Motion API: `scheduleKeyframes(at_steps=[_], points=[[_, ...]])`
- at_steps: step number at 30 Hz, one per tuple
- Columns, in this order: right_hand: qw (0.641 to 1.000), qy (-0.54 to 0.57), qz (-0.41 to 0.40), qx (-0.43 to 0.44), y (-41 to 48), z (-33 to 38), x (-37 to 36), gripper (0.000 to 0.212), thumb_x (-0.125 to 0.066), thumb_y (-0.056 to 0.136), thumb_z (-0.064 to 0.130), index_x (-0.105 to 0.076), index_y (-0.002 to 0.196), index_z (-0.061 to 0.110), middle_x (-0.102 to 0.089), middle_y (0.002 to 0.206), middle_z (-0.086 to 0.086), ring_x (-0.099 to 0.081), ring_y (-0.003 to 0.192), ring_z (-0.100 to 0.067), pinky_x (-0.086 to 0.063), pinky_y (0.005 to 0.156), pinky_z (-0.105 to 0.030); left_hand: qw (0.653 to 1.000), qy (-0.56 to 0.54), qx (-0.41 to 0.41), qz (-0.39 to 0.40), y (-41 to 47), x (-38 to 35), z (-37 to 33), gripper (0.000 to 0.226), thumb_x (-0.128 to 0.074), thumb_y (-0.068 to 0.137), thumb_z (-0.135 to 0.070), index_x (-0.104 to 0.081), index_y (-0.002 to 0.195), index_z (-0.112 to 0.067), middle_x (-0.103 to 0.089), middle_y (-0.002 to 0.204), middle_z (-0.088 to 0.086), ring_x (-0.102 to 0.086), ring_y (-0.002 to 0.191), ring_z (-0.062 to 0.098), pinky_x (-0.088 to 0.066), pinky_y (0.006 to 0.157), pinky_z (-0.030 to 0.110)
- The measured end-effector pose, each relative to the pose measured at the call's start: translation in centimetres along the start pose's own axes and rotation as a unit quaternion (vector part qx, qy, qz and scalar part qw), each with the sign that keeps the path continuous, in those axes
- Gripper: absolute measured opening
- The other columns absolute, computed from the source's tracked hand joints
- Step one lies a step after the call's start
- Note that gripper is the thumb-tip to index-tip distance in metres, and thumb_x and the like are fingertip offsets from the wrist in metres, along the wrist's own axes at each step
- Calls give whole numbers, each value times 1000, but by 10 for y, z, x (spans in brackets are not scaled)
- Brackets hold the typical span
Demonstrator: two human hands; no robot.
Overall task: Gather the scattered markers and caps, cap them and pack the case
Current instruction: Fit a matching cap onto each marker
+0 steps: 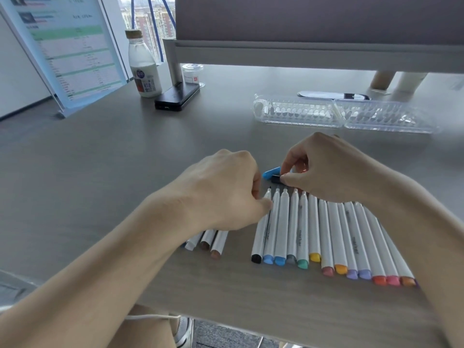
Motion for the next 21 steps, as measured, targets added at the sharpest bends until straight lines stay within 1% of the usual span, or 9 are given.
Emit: scheduleKeyframes(at_steps=[3,6,9,11,13,15,17,19,21], points=[[1000,-3,-2,3,0,0,-1,10,-69,85,28,-75,77,30,-64,64,9,-53,59,-4,-39,53,-22,1000,16,11,16,0,3,0,30,-71,81,-52,-66,70,-24,-64,69,-9,-64,70,13,-53,61,30],[1000,-6,0,5,1,-1,-1,9,-69,84,27,-76,79,30,-67,67,8,-55,61,-5,-39,53,-23,999,39,18,28,-1,8,0,27,-70,80,-49,-67,73,-24,-65,74,-7,-64,71,15,-56,62,32],[1000,-6,2,9,1,-1,-2,7,-70,84,27,-75,80,31,-66,68,9,-55,62,-6,-39,54,-23,997,60,24,31,-1,9,-2,29,-69,81,-51,-68,76,-22,-65,77,-5,-65,71,17,-59,65,35],[1000,-10,3,15,2,-1,-3,5,-72,85,30,-76,82,30,-65,67,9,-54,61,-6,-38,54,-22,997,68,23,30,0,7,-4,32,-70,80,-51,-68,74,-20,-65,73,-4,-64,69,18,-57,62,33],[1000,-11,4,18,2,-2,-2,6,-74,87,33,-77,85,29,-64,68,9,-53,61,-6,-37,54,-20,997,63,22,26,1,3,-4,34,-70,79,-49,-64,69,-17,-62,65,-3,-63,65,20,-52,56,30],[1000,-15,5,17,3,-4,-2,7,-74,88,34,-77,87,28,-63,70,10,-52,63,-5,-34,51,-13,998,46,24,27,3,1,-2,34,-69,78,-48,-64,66,-16,-62,61,-3,-64,63,20,-52,55,31],[1000,-11,6,17,2,-5,-3,6,-74,89,34,-76,88,29,-61,71,11,-50,62,-3,-35,51,-11,999,17,28,22,4,2,1,35,-67,77,-50,-66,66,-16,-62,58,-3,-64,62,20,-54,56,32],[1000,6,-4,11,2,-4,-1,5,-72,92,35,-73,88,31,-60,74,13,-51,63,-2,-33,51,-14,999,-34,27,-6,6,7,7,39,-62,77,-53,-66,66,-15,-60,55,-3,-60,56,17,-50,52,31],[999,35,-17,3,3,-3,1,5,-70,94,37,-70,91,33,-59,82,14,-53,65,-2,-34,53,-20,991,-125,25,-43,12,12,15,39,-56,82,-50,-62,66,-14,-60,54,-5,-55,51,14,-44,52,29]])
Point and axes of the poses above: each hand's wrist, its own y-axis towards the middle knuckle, its own x-axis out of the back of the hand, z = x × y, the point moved 2 cm from there along y, towards the middle knuckle
